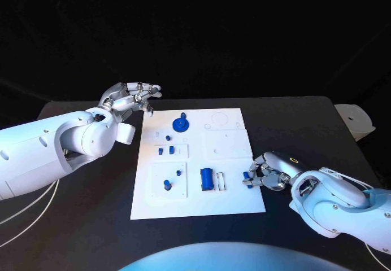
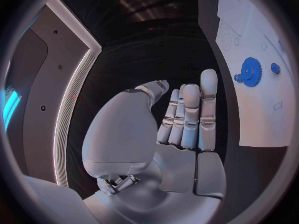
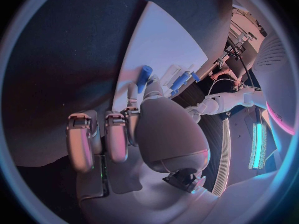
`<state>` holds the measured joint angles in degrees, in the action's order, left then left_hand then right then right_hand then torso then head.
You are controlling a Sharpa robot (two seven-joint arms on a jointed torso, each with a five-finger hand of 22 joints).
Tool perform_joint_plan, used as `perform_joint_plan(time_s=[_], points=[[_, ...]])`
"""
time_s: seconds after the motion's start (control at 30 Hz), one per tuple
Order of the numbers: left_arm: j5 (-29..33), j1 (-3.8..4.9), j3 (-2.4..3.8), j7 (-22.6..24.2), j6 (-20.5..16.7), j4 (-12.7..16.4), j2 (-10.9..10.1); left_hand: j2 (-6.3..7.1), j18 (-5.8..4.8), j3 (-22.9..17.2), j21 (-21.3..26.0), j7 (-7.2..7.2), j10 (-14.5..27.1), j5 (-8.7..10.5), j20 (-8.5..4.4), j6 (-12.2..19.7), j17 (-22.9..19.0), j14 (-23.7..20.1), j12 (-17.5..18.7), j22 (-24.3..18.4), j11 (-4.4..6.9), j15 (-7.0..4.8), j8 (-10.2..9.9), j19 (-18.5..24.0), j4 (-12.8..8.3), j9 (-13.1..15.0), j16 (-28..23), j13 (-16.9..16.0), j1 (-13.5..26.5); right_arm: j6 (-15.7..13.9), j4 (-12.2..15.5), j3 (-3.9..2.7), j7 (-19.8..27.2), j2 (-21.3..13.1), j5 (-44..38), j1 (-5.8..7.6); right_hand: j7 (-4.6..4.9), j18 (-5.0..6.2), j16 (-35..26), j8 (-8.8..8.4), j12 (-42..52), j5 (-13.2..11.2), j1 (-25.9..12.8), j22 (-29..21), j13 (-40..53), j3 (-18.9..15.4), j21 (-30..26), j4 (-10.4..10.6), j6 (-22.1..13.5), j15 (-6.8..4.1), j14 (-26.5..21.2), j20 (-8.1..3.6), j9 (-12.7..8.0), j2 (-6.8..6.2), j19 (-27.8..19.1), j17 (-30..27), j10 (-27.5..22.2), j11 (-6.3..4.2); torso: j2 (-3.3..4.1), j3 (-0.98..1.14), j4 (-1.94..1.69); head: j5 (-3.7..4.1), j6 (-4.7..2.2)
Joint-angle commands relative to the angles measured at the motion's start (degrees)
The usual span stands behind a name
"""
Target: Assemble the parts on the task board
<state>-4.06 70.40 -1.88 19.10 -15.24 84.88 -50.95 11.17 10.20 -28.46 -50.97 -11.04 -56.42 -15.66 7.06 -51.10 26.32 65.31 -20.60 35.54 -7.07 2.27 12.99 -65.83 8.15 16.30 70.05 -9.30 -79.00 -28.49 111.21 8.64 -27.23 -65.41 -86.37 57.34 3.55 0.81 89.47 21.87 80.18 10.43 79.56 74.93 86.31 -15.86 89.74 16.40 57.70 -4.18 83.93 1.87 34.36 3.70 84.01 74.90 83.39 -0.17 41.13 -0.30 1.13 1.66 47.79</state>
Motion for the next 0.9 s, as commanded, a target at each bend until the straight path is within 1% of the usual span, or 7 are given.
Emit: perform_joint_plan(time_s=[0.03, 0.2, 0.37, 0.53, 0.7, 0.8, 0.9], points=[[0.0, 0.03, 0.03, 0.3, 0.9, 0.2, 0.0, 0.05, 0.30, -0.2, 0.1, 0.09, 0.3, 0.09, 0.13, 0.4, -0.1, -0.4, -0.2, 0.0, 0.06, 0.09, 0.4, 0.3, -0.1, 0.1, 0.3, -0.1, 0.0, 3.9, -0.2, 0.30, -0.9, 0.3, -1.3, -0.49, -0.12, -0.81, 0.2, -0.35, -0.2, -1.1, 5.1, 15.1, -1.9, 0.5, 0.3, -0.3, 0.6, -0.22, 5.9, -0.12, -0.4, 2.79, 6.0, 14.4, 2.1, -0.63, -0.07, -0.03, -0.01, -0.07, 0.14], [0.0, 0.03, 0.03, 0.3, 0.8, 0.2, 0.0, 0.01, 0.30, -0.2, 0.1, 0.08, 0.4, 0.08, 0.13, 0.4, 0.1, -0.4, -0.2, 0.0, 0.06, 0.10, 0.5, 0.3, -0.1, 0.1, 0.3, -0.1, 0.0, 5.0, -0.4, 0.30, -1.4, 0.6, -3.5, -0.61, -0.84, -0.81, 0.3, -0.95, -0.2, -3.1, 11.8, 15.1, -1.9, 4.0, 0.3, -1.9, 1.1, -0.80, 6.0, -0.63, -0.7, 3.92, 6.0, 14.7, 2.1, -1.29, -0.10, -0.03, 0.02, -0.03, 0.15], [0.0, 0.03, 0.03, 0.3, 0.8, 0.2, 0.0, 0.01, 0.30, -0.2, 0.1, 0.08, 0.4, 0.08, 0.13, 0.4, 0.1, -0.4, -0.2, 0.0, 0.06, 0.10, 0.5, 0.3, -0.1, 0.1, 0.3, -0.1, 0.0, 5.3, -0.5, 0.30, -2.1, 1.1, -6.0, -0.67, -0.84, -0.81, 0.4, -1.33, -0.3, -1.7, 16.7, 15.1, -1.9, 8.2, 0.3, -3.4, 0.9, -0.95, 6.0, -0.91, -0.7, 2.98, 6.0, 14.8, 2.1, -1.38, -0.11, -0.05, 0.00, 0.07, 0.15], [0.0, 0.03, 0.03, 0.3, 0.8, 0.1, 0.1, 0.01, 0.30, -0.2, 0.1, 0.08, 0.4, 0.08, 0.13, 0.4, 0.1, -0.4, -0.2, 0.0, 0.06, 0.10, 0.5, 0.3, -0.1, 0.1, 0.3, -0.1, 0.0, 4.9, -0.4, 0.30, -2.6, 1.4, -7.3, -0.71, -0.21, -0.81, 0.4, -0.99, -0.6, 1.9, 16.9, 15.1, -2.0, 15.9, 0.3, -0.9, 0.5, -0.47, 6.0, -0.53, 0.4, -1.08, 6.0, 14.9, 2.2, -0.95, -0.14, -0.06, -0.10, 0.10, 0.18], [0.0, 0.03, 0.03, 0.4, 0.7, 0.1, 0.1, -0.01, 0.32, -0.2, 0.1, 0.08, 0.4, 0.07, 0.13, 0.4, 0.0, -0.4, -0.3, -0.1, 0.06, 0.10, 0.5, 0.3, -0.1, 0.1, 0.3, -0.1, -0.1, 2.8, 0.0, 0.30, -2.8, 1.5, -6.9, -0.71, -0.23, -0.81, 0.5, -0.06, -0.6, 4.2, 8.4, 15.1, -1.8, 36.3, 0.3, -0.5, 0.7, -0.44, 6.0, -0.43, 2.3, -9.65, 6.0, 15.0, 2.4, -1.08, -0.12, -0.06, -0.01, 0.08, 0.08], [0.0, 0.03, 0.03, 0.4, 0.7, 0.1, 0.1, -0.01, 0.32, -0.2, 0.1, 0.08, 0.4, 0.07, 0.13, 0.4, 0.0, -0.4, -0.3, -0.1, 0.06, 0.10, 0.5, 0.3, -0.1, 0.1, 0.3, -0.1, -0.1, 1.5, 0.7, 0.27, -2.9, 1.4, -5.9, -0.69, -0.39, -0.81, 0.5, 0.63, -0.6, 5.6, 2.6, 15.1, -1.7, 45.2, 0.3, -1.6, 0.7, -0.39, 6.0, -0.56, 3.4, -12.08, 6.0, 15.0, 2.6, -0.94, -0.13, -0.05, 0.02, 0.00, 0.04], [0.0, 0.03, 0.03, 0.4, 0.7, 0.1, 0.1, -0.01, 0.32, -0.2, 0.1, 0.08, 0.4, 0.07, 0.13, 0.4, 0.0, -0.4, -0.3, -0.1, 0.06, 0.10, 0.5, 0.3, -0.1, 0.1, 0.3, -0.1, -0.1, 0.3, 1.7, 0.19, -2.8, 1.3, -4.6, -0.48, -0.34, -0.81, 0.5, 1.00, -0.5, 5.6, -0.4, 15.1, -1.6, 48.4, 0.3, -2.9, 0.7, -0.52, 6.1, -0.50, 4.0, -12.68, 6.0, 15.0, 2.7, -0.93, -0.10, -0.05, -0.02, -0.03, 0.00]])
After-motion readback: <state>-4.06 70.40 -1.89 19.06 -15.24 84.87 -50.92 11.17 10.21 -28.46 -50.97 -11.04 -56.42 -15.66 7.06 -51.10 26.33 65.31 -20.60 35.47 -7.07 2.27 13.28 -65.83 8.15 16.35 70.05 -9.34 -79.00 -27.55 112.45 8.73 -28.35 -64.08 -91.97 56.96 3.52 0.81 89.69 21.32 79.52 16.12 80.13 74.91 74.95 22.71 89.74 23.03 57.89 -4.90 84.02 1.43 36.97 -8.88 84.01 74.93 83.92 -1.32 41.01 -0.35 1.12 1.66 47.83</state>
